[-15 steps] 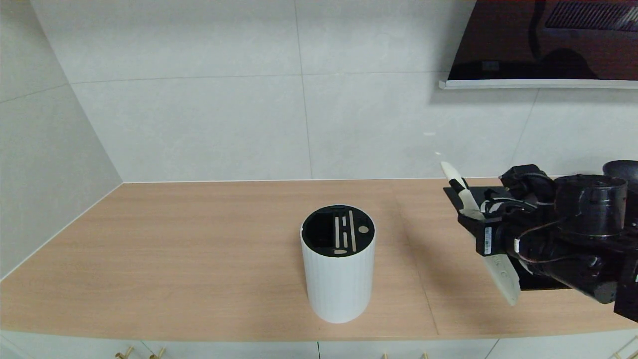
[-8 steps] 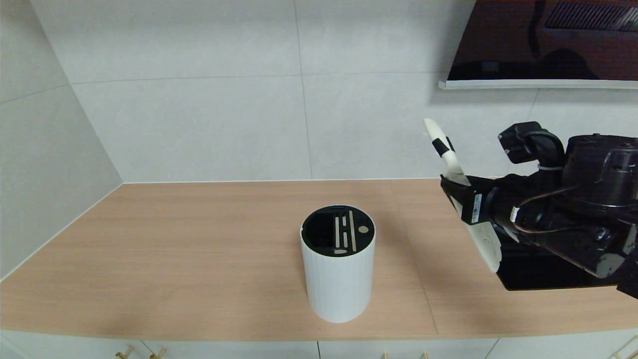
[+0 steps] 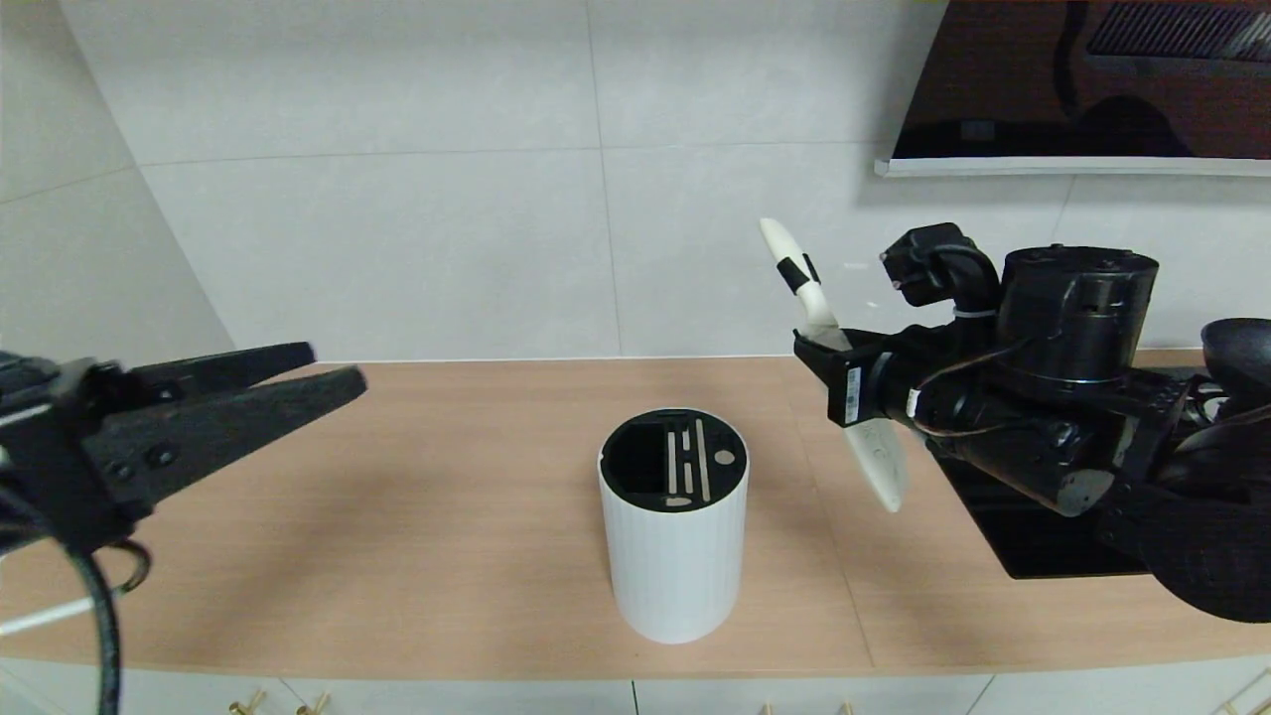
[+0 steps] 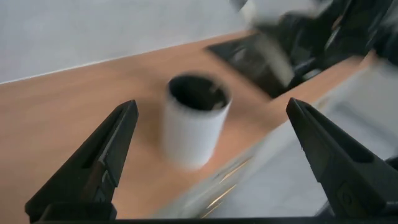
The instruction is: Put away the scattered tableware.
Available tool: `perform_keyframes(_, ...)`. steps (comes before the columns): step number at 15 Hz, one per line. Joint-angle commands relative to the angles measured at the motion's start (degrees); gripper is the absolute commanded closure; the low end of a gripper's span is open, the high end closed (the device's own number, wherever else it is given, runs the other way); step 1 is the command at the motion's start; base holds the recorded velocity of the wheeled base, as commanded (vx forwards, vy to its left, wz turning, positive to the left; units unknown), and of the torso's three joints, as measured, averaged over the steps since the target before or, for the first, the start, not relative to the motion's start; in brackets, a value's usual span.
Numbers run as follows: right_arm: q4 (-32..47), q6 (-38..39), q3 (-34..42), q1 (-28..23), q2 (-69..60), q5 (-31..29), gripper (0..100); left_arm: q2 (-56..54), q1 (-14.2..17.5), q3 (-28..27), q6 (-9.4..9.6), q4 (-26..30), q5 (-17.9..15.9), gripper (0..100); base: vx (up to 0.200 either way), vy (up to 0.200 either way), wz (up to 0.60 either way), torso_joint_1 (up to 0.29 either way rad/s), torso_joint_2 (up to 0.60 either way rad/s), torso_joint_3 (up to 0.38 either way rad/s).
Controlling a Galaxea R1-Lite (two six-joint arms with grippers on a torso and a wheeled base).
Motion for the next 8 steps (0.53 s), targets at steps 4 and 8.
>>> perform_keyframes(4, -1.8, 0.2, 2.2, 7.1, -1.1, -4.1, 100, 18.9, -10.7, 1.0, -23.75, -23.0, 3.8, 0, 0.000, 0.000, 0.00, 0.000, 0.00, 0.000)
perform_keyframes(8, -2.3, 0.3, 2.9, 10.2, -1.1, -4.4, 100, 28.2, -16.9, -2.8, -28.41, -28.3, 11.2, 0, 0.000, 0.000, 0.00, 0.000, 0.00, 0.000)
